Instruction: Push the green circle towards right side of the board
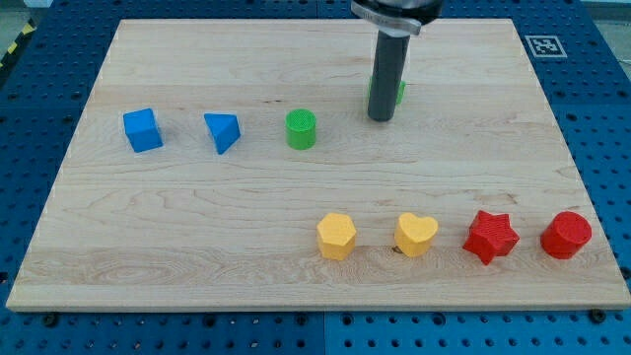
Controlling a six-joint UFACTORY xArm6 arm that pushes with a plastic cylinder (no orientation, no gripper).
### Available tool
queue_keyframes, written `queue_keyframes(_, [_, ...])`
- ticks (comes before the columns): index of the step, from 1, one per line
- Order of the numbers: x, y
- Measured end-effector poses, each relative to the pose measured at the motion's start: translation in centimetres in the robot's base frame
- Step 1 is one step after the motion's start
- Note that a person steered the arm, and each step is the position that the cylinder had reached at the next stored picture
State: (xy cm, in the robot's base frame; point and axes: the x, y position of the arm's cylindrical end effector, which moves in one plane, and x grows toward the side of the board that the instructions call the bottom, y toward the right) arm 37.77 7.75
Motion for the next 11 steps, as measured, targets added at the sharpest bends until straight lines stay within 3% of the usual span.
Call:
queue_keyframes(2, [-5.7,0.6])
queue_keyframes(3, [-7.7,-4.6])
queue_keyframes(4, [-7.8,-11.8])
queue_keyframes(5, [-5.2,-16.6])
queue_keyframes(6, [-2.4,-17.7])
queue_keyframes(8, [0.9,-16.3])
queue_keyframes(11, [4.5,-8.5])
